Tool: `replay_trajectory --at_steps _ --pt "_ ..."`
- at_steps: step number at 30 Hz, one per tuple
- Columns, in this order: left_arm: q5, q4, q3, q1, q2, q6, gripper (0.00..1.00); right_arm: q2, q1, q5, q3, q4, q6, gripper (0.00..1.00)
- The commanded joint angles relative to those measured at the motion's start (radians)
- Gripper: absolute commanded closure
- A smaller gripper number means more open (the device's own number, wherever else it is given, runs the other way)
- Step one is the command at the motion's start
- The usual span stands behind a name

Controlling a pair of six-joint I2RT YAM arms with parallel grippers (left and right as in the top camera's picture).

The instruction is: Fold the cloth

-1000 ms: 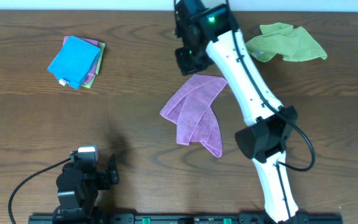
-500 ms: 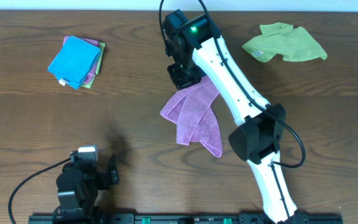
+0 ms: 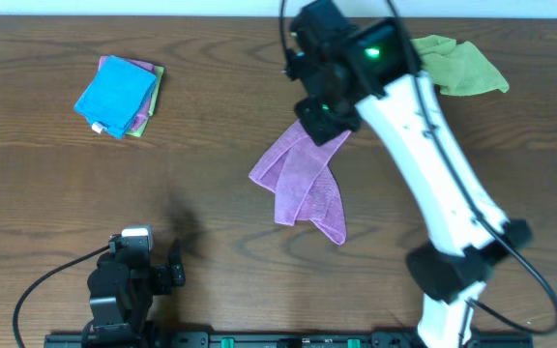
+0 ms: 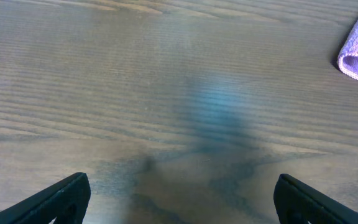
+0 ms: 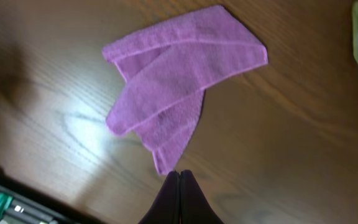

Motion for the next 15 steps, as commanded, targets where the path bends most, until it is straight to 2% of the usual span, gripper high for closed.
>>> replay_trajectory --at_steps 1,5,9,15 --pt "-0.007 -0.016 -0.010 -0.003 -0.006 -0.007 0.05 -0.100 -0.051 -0.059 -0.104 0.022 -0.037 0.99" --pt "-0.007 -0.016 -0.010 -0.003 -0.006 -0.007 0.05 -0.291 -0.081 -0.072 -0.339 0.126 -0.038 0.98" --pt "-0.007 -0.016 -0.010 -0.003 -0.006 -0.007 0.05 -0.498 -0.080 -0.121 -0.647 0.254 -0.044 0.98" --pt "-0.007 -0.016 -0.011 -0.003 -0.006 -0.007 0.04 -0.517 -0.023 -0.296 -0.907 0.381 0.014 0.98"
